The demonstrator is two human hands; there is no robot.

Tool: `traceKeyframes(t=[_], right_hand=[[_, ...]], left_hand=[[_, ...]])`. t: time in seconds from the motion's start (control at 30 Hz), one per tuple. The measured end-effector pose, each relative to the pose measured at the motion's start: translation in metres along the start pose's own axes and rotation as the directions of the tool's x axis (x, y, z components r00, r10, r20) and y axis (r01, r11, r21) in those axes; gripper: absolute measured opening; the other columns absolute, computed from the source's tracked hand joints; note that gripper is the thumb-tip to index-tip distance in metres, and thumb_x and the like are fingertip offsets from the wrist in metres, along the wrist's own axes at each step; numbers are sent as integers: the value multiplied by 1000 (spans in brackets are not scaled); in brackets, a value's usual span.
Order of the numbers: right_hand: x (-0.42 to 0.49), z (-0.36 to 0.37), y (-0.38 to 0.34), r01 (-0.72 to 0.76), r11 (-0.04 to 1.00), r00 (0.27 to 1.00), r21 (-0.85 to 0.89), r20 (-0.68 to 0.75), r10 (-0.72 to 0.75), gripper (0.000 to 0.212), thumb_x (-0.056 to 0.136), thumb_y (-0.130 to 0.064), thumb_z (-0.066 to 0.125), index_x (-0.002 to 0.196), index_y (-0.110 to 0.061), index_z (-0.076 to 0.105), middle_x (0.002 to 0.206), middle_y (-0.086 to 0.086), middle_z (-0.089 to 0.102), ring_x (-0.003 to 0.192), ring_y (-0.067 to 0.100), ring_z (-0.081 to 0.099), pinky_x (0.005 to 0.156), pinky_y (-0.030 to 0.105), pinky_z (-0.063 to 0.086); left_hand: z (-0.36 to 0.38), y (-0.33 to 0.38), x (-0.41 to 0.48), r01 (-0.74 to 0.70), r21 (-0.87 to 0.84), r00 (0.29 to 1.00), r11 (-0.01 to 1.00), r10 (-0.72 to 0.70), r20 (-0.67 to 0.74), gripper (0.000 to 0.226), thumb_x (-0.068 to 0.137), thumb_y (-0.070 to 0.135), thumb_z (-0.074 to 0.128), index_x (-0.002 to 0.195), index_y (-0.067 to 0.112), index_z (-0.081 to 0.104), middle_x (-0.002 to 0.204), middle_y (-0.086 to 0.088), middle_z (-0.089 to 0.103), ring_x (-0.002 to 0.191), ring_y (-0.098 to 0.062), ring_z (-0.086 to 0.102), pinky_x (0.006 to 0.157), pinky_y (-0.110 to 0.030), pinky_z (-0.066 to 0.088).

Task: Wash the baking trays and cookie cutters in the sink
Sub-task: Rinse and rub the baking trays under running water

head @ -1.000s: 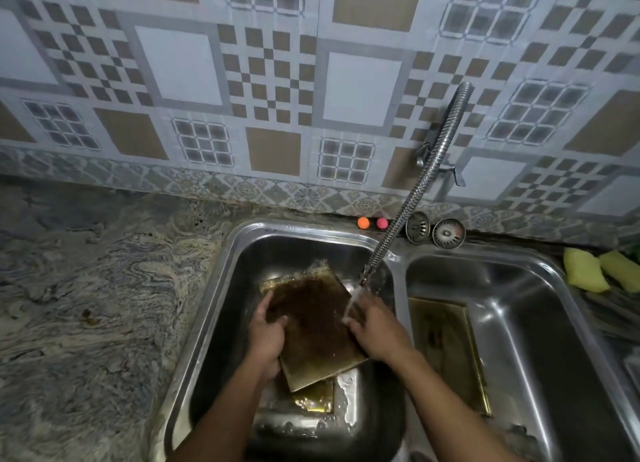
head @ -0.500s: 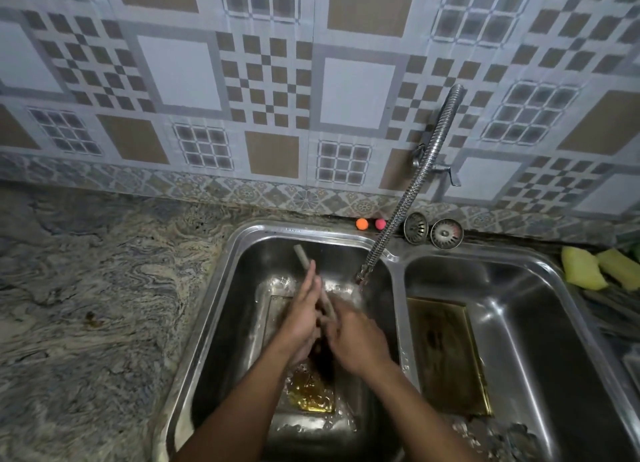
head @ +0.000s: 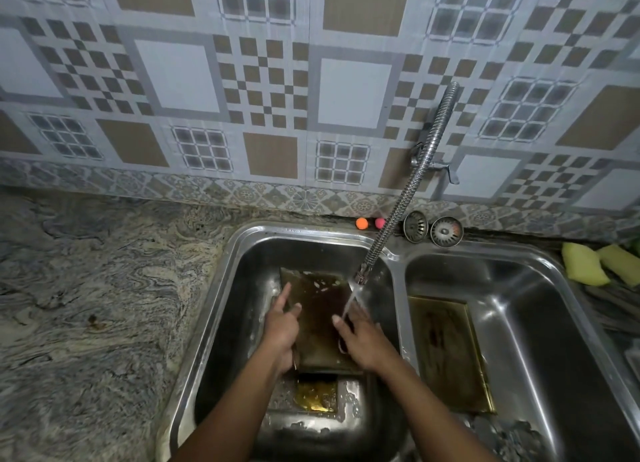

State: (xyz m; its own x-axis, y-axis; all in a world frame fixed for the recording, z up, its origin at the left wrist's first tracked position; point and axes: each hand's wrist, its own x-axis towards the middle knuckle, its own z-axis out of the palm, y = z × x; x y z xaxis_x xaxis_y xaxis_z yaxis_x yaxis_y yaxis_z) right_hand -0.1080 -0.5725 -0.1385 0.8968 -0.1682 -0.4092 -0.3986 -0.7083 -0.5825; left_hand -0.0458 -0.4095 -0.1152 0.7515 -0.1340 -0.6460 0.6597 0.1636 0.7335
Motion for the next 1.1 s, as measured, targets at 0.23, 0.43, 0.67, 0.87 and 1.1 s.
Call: traceKeyframes(t=[0.23, 0.43, 0.67, 0.87, 1.1], right_hand=[[24, 4, -50, 280, 960, 955, -6, 103, -278, 52, 105, -39, 28, 156, -30, 17, 163, -12, 10, 150, 10, 0, 122, 45, -2], [73, -7, -26, -233, 966, 957, 116, -151, 249, 70, 89, -69, 27, 138, -25, 50, 145, 9, 48, 137, 33, 42, 115, 44, 31], [24, -4, -54, 433, 901, 901, -8, 5, -433, 54, 105, -43, 23, 157, -32, 10, 164, -13, 4, 149, 3, -7, 123, 34, -5], [7, -1, 2, 121, 983, 992, 139, 5, -123, 59, 97, -65, 30, 150, -39, 28, 159, -9, 28, 148, 15, 23, 122, 41, 19], [4, 10, -67, 239, 971, 969, 29, -71, -237, 52, 106, -39, 26, 155, -25, 21, 163, -7, 14, 151, 8, 3, 123, 45, 1]], left_hand=[[5, 6, -4, -50, 81, 996, 996, 44, 71, 43, 106, 16, 39, 141, 39, 49, 131, -6, 60, 111, -23, 63, 76, -37, 59], [-4, 18, -6, -95, 218, 978, 971, 49, 203, 41, 105, 18, 44, 138, 41, 51, 125, -8, 65, 112, -27, 65, 94, -49, 56], [9, 28, 0, -255, 223, 963, 941, 226, 148, 38, 108, 26, 35, 144, 29, 47, 142, 0, 54, 128, -14, 52, 112, -38, 41], [4, 12, 6, -266, 158, 952, 951, 285, -109, 44, 103, 26, 47, 126, 63, 48, 149, -3, 48, 131, -23, 50, 105, -51, 47], [24, 5, -1, -324, 117, 931, 939, 338, -139, 42, 104, 19, 46, 138, 43, 50, 135, -2, 61, 114, -15, 63, 100, -38, 52]])
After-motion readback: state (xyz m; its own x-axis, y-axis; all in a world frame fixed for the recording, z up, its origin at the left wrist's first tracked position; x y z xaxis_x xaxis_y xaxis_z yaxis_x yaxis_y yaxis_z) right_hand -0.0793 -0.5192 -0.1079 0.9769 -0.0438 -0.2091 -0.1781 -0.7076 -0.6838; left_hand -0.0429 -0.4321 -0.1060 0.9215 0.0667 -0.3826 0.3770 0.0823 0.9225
